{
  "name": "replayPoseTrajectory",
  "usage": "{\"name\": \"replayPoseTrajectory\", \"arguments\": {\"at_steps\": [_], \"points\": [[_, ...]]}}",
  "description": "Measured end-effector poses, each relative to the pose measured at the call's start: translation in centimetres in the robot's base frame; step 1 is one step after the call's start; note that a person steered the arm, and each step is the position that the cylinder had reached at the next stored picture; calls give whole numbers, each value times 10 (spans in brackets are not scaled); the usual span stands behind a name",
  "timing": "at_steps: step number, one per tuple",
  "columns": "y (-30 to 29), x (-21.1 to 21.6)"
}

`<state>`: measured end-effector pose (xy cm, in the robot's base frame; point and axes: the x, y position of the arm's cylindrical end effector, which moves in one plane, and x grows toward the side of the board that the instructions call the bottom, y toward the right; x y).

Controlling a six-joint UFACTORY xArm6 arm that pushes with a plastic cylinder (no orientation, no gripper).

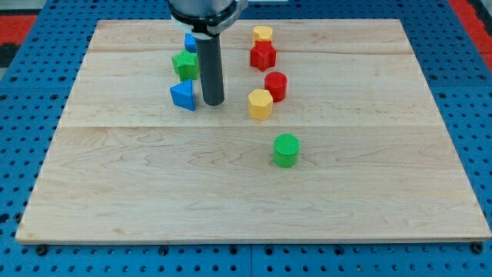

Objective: Push the blue triangle to the left side of the green circle

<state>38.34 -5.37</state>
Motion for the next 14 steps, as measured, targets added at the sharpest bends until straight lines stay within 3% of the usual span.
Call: {"name": "replayPoseTrajectory", "arguments": {"at_steps": [1, 5, 8, 14], "points": [[-2, -24], [-33, -52], [-33, -22], [-43, -5]]}}
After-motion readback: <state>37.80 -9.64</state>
